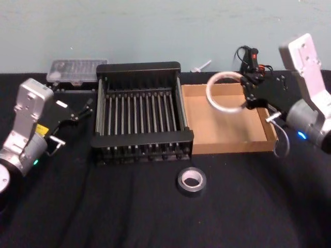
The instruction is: Pick up the white tape and place it into the black box , Pick up the silver tape and place it into the brown box.
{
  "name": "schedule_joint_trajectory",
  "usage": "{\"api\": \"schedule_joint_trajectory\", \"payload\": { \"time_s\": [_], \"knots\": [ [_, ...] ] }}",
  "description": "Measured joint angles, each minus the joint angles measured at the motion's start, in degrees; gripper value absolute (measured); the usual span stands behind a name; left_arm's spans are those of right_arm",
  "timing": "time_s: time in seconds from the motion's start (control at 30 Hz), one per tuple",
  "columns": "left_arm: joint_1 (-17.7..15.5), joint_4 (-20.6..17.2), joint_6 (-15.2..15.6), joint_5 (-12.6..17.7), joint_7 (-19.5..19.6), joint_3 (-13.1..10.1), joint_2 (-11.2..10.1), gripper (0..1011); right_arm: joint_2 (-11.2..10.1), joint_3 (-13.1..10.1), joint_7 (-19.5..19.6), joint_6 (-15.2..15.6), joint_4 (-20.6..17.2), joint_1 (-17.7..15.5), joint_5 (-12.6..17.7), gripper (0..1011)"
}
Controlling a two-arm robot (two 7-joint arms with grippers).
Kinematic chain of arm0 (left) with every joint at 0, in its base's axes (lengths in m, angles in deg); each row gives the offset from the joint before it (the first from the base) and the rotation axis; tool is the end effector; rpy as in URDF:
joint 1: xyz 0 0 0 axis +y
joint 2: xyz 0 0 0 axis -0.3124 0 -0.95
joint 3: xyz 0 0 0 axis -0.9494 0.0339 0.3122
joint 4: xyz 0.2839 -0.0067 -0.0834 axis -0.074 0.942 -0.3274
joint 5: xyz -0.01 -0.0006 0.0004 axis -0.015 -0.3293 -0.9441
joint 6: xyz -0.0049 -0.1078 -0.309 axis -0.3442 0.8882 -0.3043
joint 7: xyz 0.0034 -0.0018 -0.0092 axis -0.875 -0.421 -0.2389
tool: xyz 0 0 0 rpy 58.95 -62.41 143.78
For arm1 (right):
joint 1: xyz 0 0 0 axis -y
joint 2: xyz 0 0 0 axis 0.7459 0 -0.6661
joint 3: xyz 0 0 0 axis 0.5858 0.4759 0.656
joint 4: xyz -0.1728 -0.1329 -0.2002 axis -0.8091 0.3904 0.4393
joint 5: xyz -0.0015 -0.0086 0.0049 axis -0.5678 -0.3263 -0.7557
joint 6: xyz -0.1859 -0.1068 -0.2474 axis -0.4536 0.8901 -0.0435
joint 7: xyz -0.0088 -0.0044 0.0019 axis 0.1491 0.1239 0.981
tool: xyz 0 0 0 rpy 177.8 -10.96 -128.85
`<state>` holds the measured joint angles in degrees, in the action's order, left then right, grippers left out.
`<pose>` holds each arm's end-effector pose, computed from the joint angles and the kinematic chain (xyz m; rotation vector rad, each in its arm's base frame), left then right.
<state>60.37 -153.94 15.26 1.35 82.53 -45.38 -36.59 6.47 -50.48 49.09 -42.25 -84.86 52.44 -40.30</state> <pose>0.3765 0.0811 -0.3105 0.3046 -0.2850 1.2480 0.3849 -0.0304 -0.2201 -0.3301 -0.1283 -1.0952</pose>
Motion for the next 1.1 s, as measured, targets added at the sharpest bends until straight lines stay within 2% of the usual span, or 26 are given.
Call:
{"api": "schedule_joint_trajectory", "payload": {
  "time_s": [0.17, 0.33, 0.63, 0.77, 0.87, 1.1],
  "knots": [
    [0.0, 0.0, 0.0, 0.0, 0.0, 0.0, 0.0, 1001, 2.0, 2.0, -0.9, -1.1, 3.8, 4.3, -0.9, 87],
    [0.0, 0.0, 0.0, 0.0, 0.0, 0.0, 0.0, 1001, 3.4, 3.3, -1.4, -1.8, 6.4, 6.7, -1.3, 87],
    [0.0, 0.0, 0.0, 0.0, 0.0, 0.0, 0.0, 1001, 7.0, 6.9, -2.2, -5.0, 13.7, 12.3, -2.6, 87],
    [0.0, 0.0, 0.0, 0.0, 0.0, 0.0, 0.0, 1002, 8.5, 8.5, -2.6, -7.8, 16.9, 14.4, -3.4, 87],
    [0.0, 0.0, 0.0, 0.0, 0.0, 0.0, 0.0, 1001, 9.9, 9.8, -2.9, -11.5, 19.8, 15.9, -3.8, 87],
    [0.0, 0.0, 0.0, 0.0, 0.0, 0.0, 0.0, 1001, 12.2, 12.1, -3.2, -17.6, 24.7, 17.5, -4.9, 87]
  ]
}}
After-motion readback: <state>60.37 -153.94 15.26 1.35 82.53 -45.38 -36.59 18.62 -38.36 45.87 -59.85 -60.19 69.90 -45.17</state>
